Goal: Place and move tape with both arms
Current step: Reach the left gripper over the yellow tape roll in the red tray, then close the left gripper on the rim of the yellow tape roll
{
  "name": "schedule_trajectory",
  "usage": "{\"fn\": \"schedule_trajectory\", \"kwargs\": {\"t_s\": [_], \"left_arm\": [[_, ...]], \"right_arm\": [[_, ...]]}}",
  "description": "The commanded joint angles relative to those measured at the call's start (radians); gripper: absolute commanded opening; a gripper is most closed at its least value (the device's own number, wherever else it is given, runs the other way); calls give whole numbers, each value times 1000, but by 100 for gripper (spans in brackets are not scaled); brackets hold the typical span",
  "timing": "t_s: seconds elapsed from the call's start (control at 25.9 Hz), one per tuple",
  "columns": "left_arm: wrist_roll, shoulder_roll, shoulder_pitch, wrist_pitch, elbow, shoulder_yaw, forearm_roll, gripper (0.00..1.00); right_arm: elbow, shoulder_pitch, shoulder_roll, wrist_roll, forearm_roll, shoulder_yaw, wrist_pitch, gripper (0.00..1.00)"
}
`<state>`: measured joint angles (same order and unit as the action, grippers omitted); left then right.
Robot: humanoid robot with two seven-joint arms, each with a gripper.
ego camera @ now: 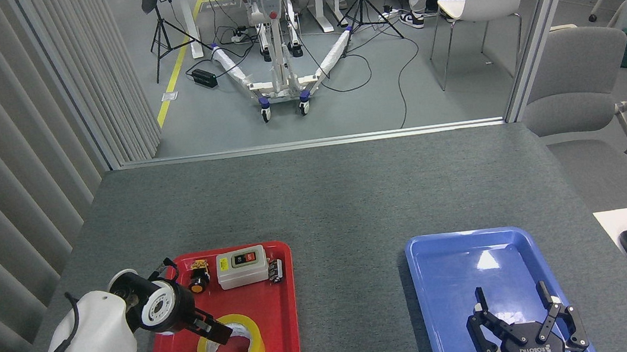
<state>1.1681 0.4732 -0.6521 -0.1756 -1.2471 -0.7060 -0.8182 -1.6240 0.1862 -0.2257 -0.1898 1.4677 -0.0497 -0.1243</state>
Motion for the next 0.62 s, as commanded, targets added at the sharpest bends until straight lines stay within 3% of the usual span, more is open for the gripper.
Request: {"fn": "schedule_trajectory", "kwargs": {"t_s": [0.0,0.12,0.46,0.58], "left_arm": [[2,-14,-3,4,23,-12,4,100],[2,-47,-6,4,75,-26,4,99],[7,-50,-43,11,147,-61,-2,95],[8,-51,-63,8,170,-90,-2,83]], "right_arm": [[-1,2,-4,4,2,-2,-3,100],[-1,2,-3,4,2,-2,-3,100],[-7,-11,-12,13,-1,-7,-20,100],[-8,-10,-20,15,-1,-10,-21,100]]}}
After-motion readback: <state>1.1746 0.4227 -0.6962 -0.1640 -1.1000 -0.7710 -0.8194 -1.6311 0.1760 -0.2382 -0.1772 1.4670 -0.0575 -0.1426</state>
